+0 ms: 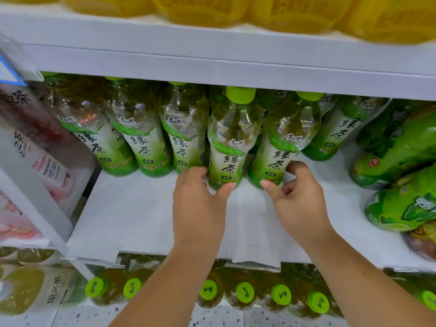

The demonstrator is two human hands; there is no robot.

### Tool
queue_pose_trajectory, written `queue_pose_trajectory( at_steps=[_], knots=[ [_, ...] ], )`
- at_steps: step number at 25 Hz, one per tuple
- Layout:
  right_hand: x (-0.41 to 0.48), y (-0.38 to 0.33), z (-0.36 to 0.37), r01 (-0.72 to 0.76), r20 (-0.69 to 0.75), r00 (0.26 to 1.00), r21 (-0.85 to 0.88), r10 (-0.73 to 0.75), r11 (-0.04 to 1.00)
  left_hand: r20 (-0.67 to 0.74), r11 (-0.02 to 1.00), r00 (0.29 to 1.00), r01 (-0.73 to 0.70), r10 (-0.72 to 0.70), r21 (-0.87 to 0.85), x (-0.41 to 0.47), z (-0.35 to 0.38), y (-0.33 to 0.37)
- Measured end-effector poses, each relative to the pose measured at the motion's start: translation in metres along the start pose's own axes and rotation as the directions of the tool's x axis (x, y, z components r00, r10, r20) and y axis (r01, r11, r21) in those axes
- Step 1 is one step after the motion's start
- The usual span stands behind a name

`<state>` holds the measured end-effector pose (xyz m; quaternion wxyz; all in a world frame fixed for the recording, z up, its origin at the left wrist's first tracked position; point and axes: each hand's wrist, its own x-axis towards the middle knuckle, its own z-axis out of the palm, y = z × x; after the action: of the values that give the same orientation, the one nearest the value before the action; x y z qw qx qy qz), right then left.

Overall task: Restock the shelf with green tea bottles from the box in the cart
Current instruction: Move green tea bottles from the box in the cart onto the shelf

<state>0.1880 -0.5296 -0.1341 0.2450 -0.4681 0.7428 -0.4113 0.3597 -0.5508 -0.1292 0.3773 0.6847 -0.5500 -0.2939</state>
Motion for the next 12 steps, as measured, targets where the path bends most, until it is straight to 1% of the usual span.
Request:
queue_pose_trajectory(
  at_steps=[3,7,12],
  knots=[
    [-0.002,0.008,0.008,-0.004,-0.027,1.0,0.045,0.005,0.999,-0.012,0.997,0.997,0.071,-0.07,0.024,-0.002,0.0,0.0],
    [-0.004,0.016,0.012,0.025,-0.031,0.999,0.03,-0.024,0.999,0.008,0.995,0.998,0.063,-0.064,0.08,0.004,0.005,0.0],
    [-0.002,0.017,0.013,0.082,-0.011,0.997,-0.009,-0.082,0.997,-0.029,0.996,0.996,0.089,-0.089,0.016,0.002,0.01,0.003]
  ],
)
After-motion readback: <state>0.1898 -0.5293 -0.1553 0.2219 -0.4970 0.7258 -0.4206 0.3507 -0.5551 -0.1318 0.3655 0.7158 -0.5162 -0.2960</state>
